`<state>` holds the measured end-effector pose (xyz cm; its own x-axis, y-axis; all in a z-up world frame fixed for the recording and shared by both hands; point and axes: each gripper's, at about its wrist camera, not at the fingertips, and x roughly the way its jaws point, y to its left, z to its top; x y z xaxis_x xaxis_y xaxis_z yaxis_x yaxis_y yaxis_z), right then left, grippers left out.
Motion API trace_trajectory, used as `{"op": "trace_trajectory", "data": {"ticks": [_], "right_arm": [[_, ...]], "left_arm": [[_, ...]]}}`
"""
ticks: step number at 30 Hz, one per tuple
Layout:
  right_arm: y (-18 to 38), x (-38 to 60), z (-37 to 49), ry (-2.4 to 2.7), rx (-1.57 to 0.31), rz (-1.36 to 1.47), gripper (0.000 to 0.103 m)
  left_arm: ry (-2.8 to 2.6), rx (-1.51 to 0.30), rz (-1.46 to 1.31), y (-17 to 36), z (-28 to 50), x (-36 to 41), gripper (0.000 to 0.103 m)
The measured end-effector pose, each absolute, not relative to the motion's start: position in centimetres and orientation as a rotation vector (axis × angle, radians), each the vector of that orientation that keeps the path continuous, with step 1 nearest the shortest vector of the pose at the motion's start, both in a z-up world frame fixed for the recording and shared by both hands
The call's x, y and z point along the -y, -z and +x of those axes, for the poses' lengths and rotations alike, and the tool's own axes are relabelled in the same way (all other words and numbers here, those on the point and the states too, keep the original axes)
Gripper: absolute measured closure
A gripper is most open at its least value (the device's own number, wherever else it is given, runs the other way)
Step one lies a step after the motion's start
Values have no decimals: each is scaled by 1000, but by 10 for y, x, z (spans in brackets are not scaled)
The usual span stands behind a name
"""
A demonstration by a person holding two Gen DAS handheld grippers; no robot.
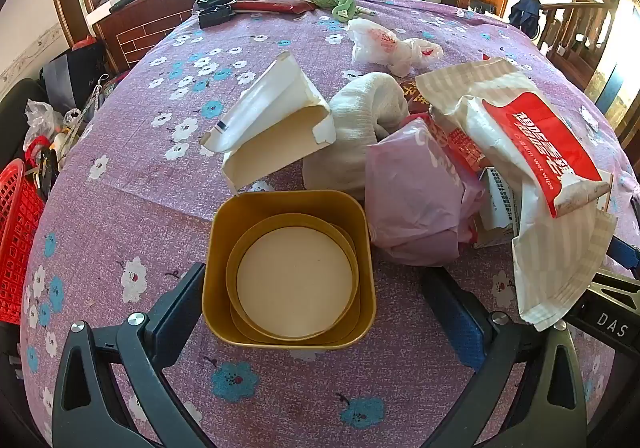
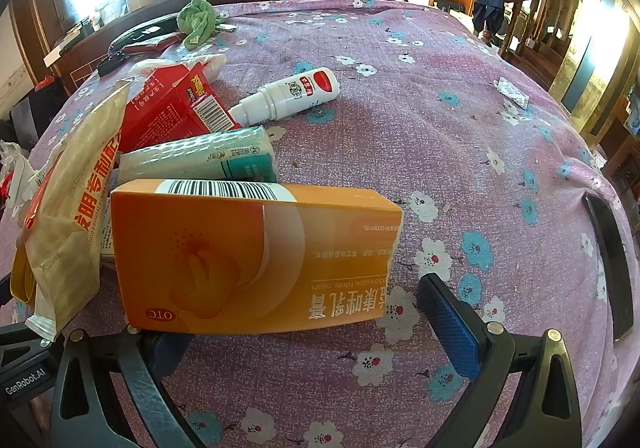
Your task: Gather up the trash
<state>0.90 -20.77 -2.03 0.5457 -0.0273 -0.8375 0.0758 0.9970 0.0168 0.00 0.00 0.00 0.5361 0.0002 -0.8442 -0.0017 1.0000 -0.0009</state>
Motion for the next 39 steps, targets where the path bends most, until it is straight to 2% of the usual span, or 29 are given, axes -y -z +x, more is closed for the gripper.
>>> {"op": "trace_trajectory", "data": {"ticks": [12, 24, 34, 39], "right_arm": [[22, 208, 14, 64, -992, 55, 0], [17, 210, 6, 40, -1030, 32, 0], [-33, 204, -105, -28, -754, -47, 0], [-35, 187, -146, 14, -646, -51, 2]], "left_arm": [[40, -1023, 7, -7, -11, -1, 0], [101, -800, -1, -33, -82, -31, 0], [18, -601, -20, -53, -135, -40, 0], [-23, -553, -4, -48, -151, -36, 0]]}}
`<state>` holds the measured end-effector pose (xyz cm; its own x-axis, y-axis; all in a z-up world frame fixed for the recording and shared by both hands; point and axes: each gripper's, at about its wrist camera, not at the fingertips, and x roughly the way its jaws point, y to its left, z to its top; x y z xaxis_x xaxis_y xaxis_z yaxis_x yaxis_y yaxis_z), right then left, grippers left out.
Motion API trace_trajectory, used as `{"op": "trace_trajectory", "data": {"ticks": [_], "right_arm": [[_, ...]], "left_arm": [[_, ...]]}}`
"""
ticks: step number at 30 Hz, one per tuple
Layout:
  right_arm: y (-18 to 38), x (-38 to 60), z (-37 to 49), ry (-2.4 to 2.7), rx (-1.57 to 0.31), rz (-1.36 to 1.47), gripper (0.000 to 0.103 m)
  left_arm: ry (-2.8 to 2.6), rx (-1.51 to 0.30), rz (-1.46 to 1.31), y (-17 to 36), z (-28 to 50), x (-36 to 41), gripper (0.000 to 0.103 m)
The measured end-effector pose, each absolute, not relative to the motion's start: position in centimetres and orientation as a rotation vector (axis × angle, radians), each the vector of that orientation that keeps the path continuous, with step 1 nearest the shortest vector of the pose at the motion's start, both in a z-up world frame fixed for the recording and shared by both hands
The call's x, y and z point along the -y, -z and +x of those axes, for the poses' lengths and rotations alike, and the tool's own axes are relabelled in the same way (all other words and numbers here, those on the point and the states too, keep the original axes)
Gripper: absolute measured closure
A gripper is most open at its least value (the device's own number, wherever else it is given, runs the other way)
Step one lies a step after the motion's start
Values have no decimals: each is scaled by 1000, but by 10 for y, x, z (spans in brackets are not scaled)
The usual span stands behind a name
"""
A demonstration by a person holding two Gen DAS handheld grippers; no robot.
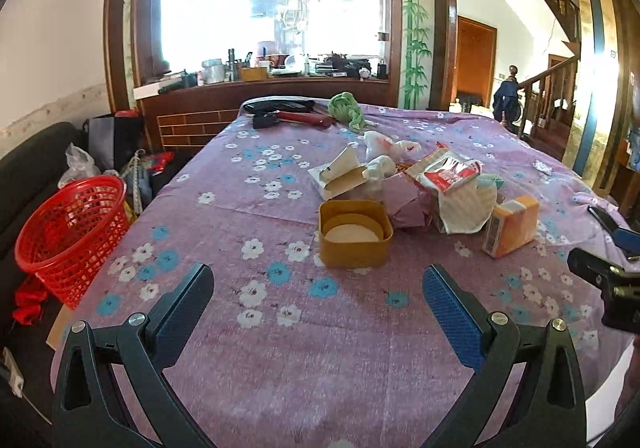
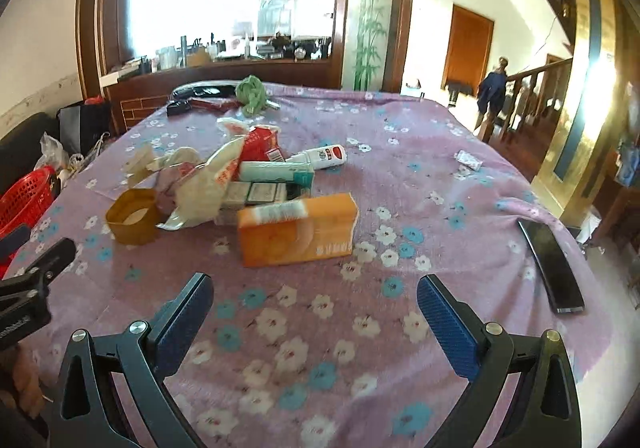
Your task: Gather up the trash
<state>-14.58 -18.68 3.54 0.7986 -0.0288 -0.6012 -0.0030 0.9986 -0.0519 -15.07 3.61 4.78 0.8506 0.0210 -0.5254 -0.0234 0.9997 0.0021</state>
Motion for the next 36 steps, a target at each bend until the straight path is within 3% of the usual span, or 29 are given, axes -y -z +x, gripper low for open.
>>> {"op": "trace_trajectory", "data": {"ticks": [36], "right_arm": [[-42, 176, -167, -2, -487, -41, 4]], "left_arm": [[-51, -532, 42, -43, -156, -38, 0]]}}
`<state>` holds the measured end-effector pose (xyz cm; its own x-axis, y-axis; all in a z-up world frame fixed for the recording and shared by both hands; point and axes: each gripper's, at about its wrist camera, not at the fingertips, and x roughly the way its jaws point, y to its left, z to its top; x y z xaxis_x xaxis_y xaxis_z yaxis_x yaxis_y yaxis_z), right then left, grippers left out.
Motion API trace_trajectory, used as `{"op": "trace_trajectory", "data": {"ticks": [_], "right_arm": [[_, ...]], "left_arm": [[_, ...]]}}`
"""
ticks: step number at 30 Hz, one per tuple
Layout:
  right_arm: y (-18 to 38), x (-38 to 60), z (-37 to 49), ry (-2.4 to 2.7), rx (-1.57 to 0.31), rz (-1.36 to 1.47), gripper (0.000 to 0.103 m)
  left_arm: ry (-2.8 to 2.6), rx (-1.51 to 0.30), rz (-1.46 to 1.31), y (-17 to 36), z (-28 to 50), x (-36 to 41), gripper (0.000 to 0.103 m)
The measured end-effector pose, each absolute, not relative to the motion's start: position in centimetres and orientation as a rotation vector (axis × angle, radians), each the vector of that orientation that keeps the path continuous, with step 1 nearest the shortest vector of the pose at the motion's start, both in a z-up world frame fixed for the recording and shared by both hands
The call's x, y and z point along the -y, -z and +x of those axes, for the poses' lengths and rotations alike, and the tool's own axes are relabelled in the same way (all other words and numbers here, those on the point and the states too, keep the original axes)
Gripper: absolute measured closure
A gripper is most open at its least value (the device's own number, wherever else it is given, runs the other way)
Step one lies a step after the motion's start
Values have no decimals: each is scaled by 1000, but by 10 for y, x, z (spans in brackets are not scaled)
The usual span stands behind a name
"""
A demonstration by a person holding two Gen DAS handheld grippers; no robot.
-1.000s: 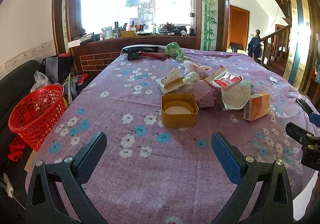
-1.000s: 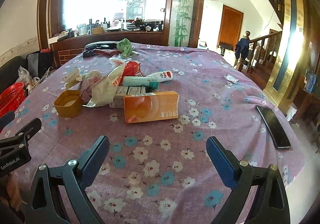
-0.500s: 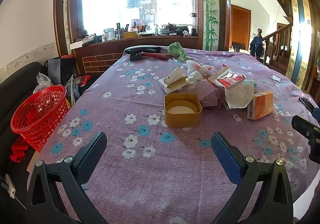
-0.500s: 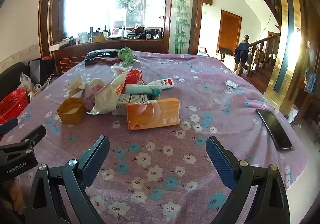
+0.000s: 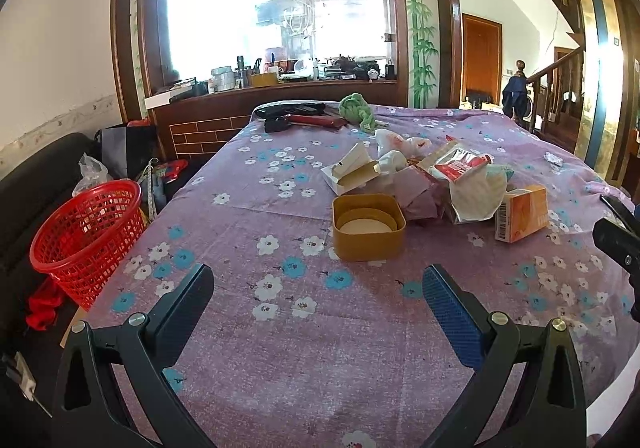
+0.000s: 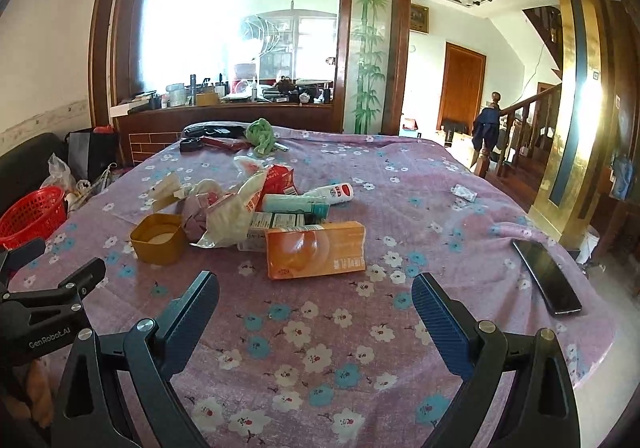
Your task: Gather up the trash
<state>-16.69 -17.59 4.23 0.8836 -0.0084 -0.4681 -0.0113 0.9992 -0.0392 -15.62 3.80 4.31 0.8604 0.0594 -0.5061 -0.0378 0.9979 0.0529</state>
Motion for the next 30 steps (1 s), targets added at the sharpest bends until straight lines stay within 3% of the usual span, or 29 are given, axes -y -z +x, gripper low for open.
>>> {"op": "trace_trajectory", "data": {"ticks": [30], "right_arm": [[-40, 181, -167, -40, -526, -6, 4]], "left_arm": [[-13, -587, 24, -45, -152, -42, 0]]}}
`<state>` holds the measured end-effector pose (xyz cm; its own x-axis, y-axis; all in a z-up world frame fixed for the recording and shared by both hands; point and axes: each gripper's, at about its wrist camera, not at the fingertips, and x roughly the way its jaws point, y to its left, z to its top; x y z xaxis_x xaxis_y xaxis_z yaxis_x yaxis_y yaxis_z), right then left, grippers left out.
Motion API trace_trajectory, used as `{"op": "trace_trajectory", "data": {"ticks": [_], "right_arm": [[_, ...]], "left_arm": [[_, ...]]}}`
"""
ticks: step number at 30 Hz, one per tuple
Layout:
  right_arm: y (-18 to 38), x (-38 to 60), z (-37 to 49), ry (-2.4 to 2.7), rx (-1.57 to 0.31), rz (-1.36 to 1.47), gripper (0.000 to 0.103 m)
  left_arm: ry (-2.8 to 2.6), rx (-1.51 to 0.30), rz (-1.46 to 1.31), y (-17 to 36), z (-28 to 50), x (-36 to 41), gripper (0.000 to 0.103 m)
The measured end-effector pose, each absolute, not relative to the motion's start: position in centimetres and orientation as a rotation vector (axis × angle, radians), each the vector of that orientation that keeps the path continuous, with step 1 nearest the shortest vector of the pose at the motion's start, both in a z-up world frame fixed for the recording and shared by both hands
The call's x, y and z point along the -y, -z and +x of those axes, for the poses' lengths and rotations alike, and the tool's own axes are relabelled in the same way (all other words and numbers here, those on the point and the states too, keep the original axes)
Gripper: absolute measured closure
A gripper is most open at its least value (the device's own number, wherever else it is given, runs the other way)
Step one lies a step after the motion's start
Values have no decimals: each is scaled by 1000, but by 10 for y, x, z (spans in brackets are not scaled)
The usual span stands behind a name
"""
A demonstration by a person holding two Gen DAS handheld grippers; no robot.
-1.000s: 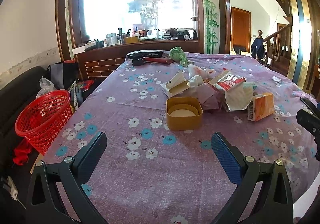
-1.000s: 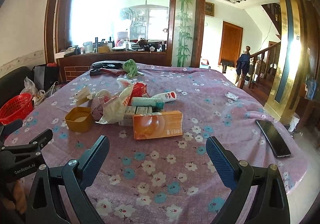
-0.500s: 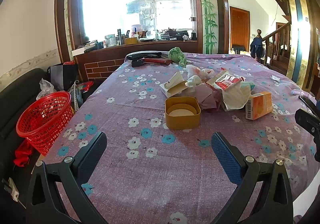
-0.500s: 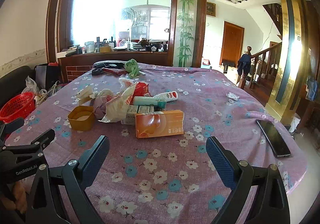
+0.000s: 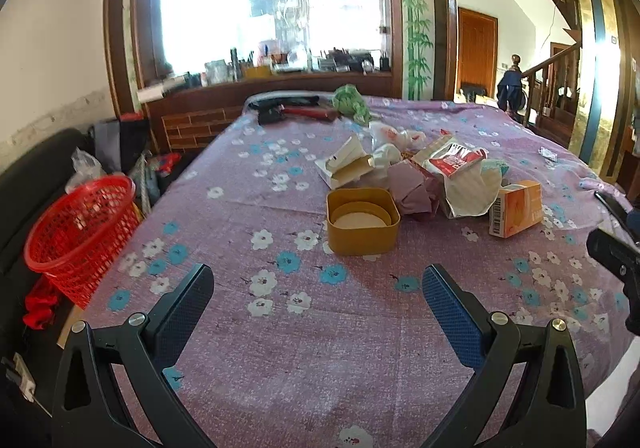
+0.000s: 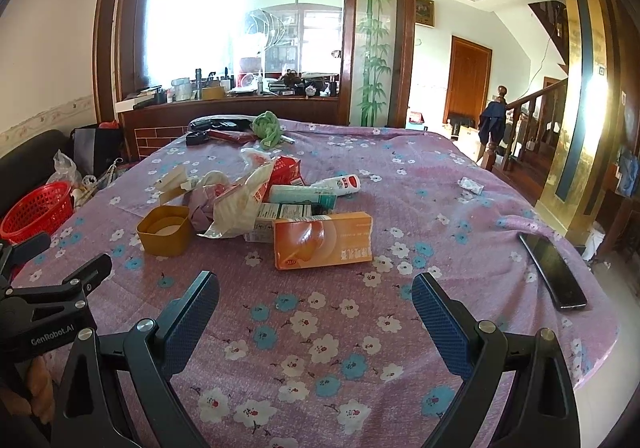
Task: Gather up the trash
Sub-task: 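Grasp the orange medicine box with the right gripper and lift it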
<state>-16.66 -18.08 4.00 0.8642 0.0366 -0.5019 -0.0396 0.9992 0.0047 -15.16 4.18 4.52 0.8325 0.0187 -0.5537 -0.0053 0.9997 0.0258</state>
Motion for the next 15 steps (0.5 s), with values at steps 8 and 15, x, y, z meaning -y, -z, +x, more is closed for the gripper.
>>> {"op": "trace_trajectory", "data": {"ticks": [8, 15], "right_arm": [[-35, 195, -156, -140, -598, 104, 25], [-37, 196, -149, -223, -617, 134, 44]], "left_arm": [[103, -781, -144, -53, -95, -71, 3], [123, -898, -132, -43, -42, -62, 36]]}}
